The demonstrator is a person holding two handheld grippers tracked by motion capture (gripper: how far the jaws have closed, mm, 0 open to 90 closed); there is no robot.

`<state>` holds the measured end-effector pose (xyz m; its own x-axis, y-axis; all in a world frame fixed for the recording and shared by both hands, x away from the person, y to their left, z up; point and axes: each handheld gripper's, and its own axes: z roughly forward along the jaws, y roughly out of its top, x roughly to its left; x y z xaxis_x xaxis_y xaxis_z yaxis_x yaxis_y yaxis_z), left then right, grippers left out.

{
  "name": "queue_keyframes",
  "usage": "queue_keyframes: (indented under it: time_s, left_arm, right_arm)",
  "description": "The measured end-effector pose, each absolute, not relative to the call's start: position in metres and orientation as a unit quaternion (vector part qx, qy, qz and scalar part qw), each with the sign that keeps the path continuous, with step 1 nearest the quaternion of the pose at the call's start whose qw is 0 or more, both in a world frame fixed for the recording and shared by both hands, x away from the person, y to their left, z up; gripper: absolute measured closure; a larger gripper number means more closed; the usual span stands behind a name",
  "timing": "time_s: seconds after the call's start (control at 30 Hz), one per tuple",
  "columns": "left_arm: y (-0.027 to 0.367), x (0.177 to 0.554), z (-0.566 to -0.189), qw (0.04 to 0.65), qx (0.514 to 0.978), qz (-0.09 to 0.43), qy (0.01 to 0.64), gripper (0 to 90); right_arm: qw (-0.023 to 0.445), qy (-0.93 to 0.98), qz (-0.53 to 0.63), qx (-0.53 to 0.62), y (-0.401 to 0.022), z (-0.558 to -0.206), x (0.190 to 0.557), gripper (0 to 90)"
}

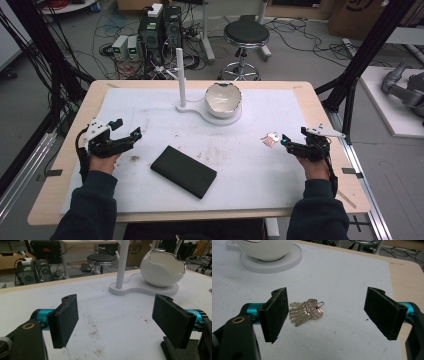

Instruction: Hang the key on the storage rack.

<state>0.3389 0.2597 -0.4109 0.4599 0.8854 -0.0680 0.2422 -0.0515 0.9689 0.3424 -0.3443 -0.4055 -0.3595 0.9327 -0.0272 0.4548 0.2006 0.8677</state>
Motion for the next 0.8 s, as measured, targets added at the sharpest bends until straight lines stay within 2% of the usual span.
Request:
queue_keyframes:
  time_s: [0.53, 0.67, 0.7, 0.73, 0.77, 0.8]
  left_arm:
    - [0.2590, 0.3409, -0.4129, 0.539, 0.665, 0.286, 0.431, 21.6]
    - [0.2575, 0.3391, -0.4120, 0.540, 0.668, 0.284, 0.426, 21.9]
    - [0.2575, 0.3391, -0.4120, 0.540, 0.668, 0.284, 0.426, 22.2]
    - [0.2571, 0.3389, -0.4124, 0.540, 0.669, 0.283, 0.425, 22.2]
    - [0.2567, 0.3390, -0.4131, 0.540, 0.669, 0.282, 0.426, 22.8]
    - [0.2566, 0.3389, -0.4137, 0.538, 0.671, 0.280, 0.426, 23.2]
  right_arm:
    - [0.282, 0.720, 0.417, 0.478, -0.3417, -0.4055, 0.3434, 21.6]
    - [0.274, 0.717, 0.419, 0.485, -0.3386, -0.4050, 0.3445, 30.6]
    - [0.269, 0.720, 0.421, 0.481, -0.3381, -0.4047, 0.3446, 41.6]
    - [0.269, 0.720, 0.421, 0.481, -0.3381, -0.4047, 0.3446, 41.6]
    - [0.265, 0.725, 0.422, 0.475, -0.3374, -0.4048, 0.3451, 48.5]
    - [0.265, 0.726, 0.419, 0.477, -0.3357, -0.4054, 0.3462, 51.7]
